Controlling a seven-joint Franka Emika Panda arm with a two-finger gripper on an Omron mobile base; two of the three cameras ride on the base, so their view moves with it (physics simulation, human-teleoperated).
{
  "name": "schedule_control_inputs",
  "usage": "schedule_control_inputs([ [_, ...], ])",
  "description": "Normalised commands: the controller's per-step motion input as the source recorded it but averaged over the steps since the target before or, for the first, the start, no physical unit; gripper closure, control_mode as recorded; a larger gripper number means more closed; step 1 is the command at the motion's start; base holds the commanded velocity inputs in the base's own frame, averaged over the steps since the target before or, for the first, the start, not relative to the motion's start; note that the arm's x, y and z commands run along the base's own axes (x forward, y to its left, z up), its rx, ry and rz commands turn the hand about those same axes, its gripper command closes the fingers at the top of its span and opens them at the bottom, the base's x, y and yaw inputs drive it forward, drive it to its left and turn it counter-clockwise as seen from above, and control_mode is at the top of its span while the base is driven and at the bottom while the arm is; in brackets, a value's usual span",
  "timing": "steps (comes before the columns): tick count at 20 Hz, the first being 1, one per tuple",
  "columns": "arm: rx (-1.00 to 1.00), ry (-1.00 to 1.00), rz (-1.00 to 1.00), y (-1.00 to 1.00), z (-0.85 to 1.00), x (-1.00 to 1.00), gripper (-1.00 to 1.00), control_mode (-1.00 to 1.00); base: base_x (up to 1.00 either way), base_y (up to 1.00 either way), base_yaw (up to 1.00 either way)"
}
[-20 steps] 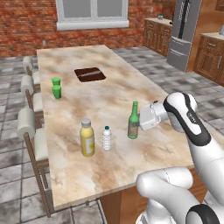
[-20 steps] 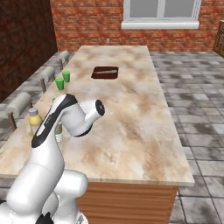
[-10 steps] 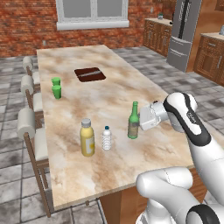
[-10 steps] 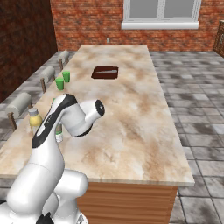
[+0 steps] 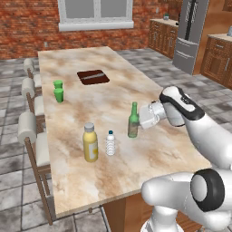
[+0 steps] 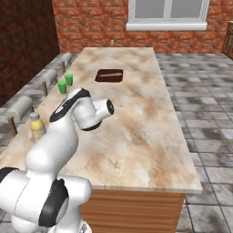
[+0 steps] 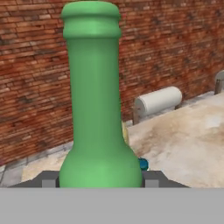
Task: Place the drinks on the dining counter in a tight cluster.
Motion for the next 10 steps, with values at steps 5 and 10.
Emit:
schedule_control_inputs([
  [5, -0.01, 0.11, 0.18, -0.23, -0.01, 0.84, 1.0, -1.0, 0.0, 0.0, 0.0],
  [10, -0.05, -0.01, 0.05, 0.0, -0.14, 0.26, 1.0, -1.0, 0.0, 0.0, 0.0],
])
